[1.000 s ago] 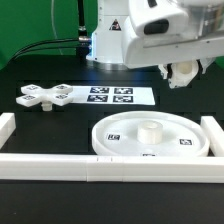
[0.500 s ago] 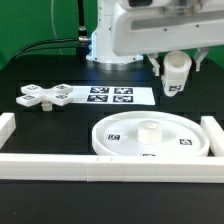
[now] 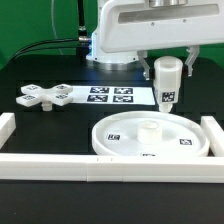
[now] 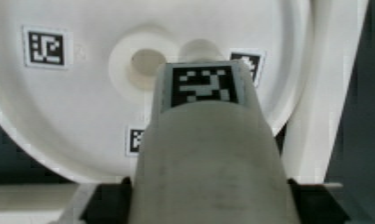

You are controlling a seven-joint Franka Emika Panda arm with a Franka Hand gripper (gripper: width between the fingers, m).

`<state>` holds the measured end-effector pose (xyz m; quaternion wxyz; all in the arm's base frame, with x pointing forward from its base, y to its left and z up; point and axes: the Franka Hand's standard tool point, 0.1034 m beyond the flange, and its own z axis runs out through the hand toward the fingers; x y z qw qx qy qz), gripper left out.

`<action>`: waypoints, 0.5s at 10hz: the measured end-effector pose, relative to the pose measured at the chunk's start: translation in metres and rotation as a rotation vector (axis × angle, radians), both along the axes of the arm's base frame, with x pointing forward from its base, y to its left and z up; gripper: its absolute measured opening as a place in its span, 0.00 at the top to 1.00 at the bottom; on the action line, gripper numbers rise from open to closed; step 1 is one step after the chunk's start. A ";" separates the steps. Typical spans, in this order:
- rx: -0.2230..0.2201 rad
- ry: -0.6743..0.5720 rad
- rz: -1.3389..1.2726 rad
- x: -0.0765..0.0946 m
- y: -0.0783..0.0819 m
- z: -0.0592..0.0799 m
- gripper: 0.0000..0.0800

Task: Assemble round table

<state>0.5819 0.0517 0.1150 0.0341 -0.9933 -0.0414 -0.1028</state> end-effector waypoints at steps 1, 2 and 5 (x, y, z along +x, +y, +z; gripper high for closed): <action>-0.007 -0.099 -0.001 0.009 -0.001 0.005 0.49; -0.019 -0.184 0.012 0.007 -0.004 0.005 0.49; -0.022 -0.175 0.019 0.003 -0.005 0.001 0.49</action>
Offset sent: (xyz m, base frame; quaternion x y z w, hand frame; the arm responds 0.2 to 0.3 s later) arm 0.0000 0.0000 0.0000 0.0000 0.0000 0.0000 1.0000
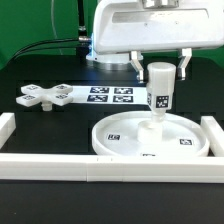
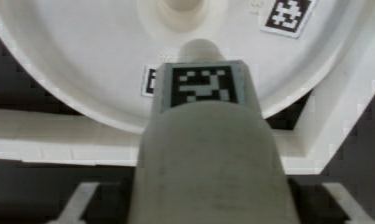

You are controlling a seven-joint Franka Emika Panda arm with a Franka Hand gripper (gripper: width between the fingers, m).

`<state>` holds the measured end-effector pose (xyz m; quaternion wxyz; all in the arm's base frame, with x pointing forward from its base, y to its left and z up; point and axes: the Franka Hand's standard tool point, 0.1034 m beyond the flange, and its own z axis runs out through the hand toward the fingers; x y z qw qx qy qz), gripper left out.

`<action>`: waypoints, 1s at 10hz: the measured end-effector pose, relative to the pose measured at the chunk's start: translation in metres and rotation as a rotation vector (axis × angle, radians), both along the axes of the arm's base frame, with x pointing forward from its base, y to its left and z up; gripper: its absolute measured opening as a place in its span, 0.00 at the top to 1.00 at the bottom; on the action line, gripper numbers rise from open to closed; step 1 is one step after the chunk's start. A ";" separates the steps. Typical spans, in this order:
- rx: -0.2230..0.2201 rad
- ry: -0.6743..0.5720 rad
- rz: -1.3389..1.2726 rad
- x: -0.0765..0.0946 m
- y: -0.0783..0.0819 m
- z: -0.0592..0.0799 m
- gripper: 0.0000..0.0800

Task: Assemble round table

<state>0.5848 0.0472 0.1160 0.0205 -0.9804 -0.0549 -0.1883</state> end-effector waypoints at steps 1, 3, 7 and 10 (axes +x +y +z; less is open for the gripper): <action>0.000 0.000 0.000 0.000 0.000 -0.001 0.49; -0.013 -0.025 0.014 -0.004 -0.005 -0.004 0.49; -0.017 0.003 0.015 -0.019 -0.008 -0.014 0.49; -0.017 0.008 0.016 -0.019 -0.008 -0.018 0.49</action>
Offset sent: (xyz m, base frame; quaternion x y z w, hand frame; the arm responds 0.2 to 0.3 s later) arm -0.0228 -0.0128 -0.0055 -0.0111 0.0039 -0.0320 0.9994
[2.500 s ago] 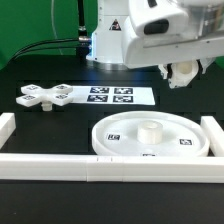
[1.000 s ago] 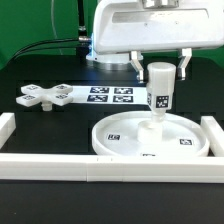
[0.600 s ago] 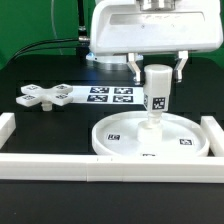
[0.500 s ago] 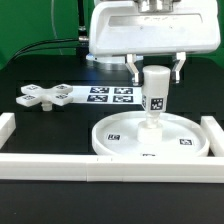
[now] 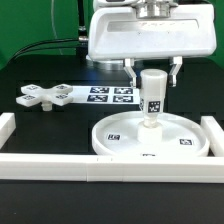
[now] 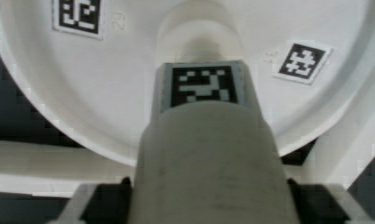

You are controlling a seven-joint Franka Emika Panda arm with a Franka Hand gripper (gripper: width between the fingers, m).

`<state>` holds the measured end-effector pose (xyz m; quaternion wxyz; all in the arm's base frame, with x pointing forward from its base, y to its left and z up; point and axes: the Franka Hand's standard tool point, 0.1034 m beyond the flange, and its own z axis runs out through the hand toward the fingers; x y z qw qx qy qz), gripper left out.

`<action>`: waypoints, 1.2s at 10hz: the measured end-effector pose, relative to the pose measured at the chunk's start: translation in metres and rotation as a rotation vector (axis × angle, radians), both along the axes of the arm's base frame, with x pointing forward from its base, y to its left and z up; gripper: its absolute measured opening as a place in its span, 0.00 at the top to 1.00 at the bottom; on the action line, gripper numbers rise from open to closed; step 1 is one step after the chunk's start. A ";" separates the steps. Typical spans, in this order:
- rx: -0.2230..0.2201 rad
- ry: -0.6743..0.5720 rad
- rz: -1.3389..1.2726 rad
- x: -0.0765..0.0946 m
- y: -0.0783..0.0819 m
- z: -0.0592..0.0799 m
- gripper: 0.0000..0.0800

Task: Assemble round table

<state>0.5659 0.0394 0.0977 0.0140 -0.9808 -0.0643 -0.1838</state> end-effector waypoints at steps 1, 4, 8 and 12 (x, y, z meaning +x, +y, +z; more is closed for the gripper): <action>0.000 0.003 0.000 -0.001 0.000 -0.002 0.49; 0.000 0.015 0.001 -0.003 0.001 -0.010 0.49; -0.003 -0.027 -0.003 -0.003 0.000 -0.017 0.49; -0.003 -0.027 -0.003 -0.002 0.000 -0.017 0.20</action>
Offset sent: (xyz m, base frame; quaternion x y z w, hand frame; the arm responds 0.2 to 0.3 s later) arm 0.0011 0.0042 -0.0086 0.0035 0.0060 -0.0010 1.0000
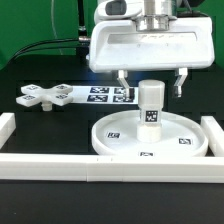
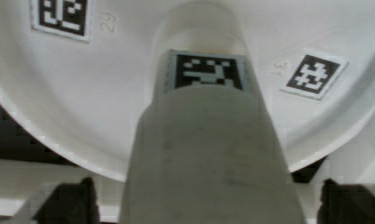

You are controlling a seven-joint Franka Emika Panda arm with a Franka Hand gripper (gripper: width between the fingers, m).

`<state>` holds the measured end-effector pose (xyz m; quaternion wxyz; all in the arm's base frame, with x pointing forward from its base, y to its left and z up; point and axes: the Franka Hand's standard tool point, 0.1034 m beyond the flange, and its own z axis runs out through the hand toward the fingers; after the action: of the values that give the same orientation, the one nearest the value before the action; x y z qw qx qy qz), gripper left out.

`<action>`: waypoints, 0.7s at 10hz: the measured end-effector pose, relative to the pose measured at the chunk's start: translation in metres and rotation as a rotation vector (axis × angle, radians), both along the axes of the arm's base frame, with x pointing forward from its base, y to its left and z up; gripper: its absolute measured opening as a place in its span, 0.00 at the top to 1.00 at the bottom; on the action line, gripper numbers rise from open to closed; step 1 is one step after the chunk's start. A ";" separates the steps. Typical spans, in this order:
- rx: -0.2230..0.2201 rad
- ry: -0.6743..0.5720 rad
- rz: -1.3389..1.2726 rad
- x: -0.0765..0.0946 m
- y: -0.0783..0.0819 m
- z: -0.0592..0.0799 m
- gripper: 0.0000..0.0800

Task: Assemble round table

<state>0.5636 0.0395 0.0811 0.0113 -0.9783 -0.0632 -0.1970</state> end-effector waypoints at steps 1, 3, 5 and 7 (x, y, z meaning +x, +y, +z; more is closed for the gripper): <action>-0.001 0.006 0.003 0.002 -0.001 0.003 0.20; -0.001 0.024 0.004 0.007 -0.004 0.019 0.19; -0.001 0.028 0.004 0.014 -0.007 0.033 0.19; -0.001 0.040 0.005 0.012 -0.006 0.030 0.19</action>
Offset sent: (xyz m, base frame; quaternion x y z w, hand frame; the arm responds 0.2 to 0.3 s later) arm 0.0072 -0.0163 0.0327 -0.0136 -0.0367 -0.0200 0.9990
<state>0.5759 0.0334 0.1114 0.0128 -0.9819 -0.0655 -0.1775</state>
